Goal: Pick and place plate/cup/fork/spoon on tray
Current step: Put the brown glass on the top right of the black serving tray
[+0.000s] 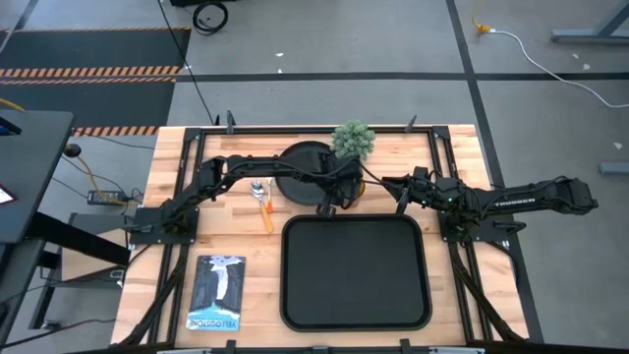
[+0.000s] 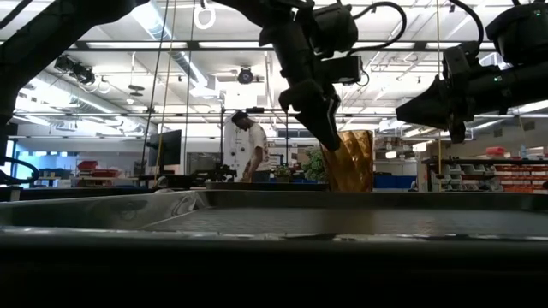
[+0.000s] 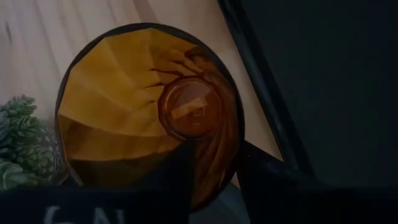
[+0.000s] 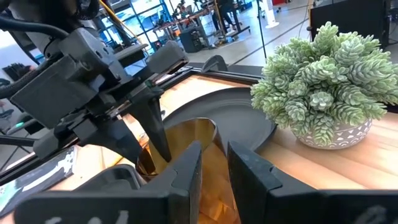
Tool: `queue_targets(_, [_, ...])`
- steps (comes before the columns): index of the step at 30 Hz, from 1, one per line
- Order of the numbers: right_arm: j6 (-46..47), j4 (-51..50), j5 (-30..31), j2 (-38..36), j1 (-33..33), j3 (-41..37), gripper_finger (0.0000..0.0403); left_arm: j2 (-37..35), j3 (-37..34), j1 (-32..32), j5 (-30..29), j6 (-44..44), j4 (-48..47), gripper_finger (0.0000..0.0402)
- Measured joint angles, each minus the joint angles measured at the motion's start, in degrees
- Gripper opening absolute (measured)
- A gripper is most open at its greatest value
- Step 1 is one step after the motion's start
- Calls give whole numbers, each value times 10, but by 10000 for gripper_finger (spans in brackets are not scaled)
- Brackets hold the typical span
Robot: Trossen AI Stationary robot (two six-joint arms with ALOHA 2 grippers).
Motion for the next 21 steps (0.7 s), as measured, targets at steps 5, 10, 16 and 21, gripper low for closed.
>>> queue_targets(5, [0, 1, 0, 0, 0, 0, 84, 0, 0, 0, 1, 4, -1, 88])
queue_targets(10, [0, 4, 0, 0, 0, 0, 84, -3, 0, 0, 2, -6, 2, 52])
queue_targets(16, [0, 4, 0, 0, 0, 0, 84, -3, 0, -2, 2, -19, 11, 15])
queue_targets(21, [-6, 14, 1, 0, -4, 0, 84, -9, 2, -7, 2, -24, 6, 21])
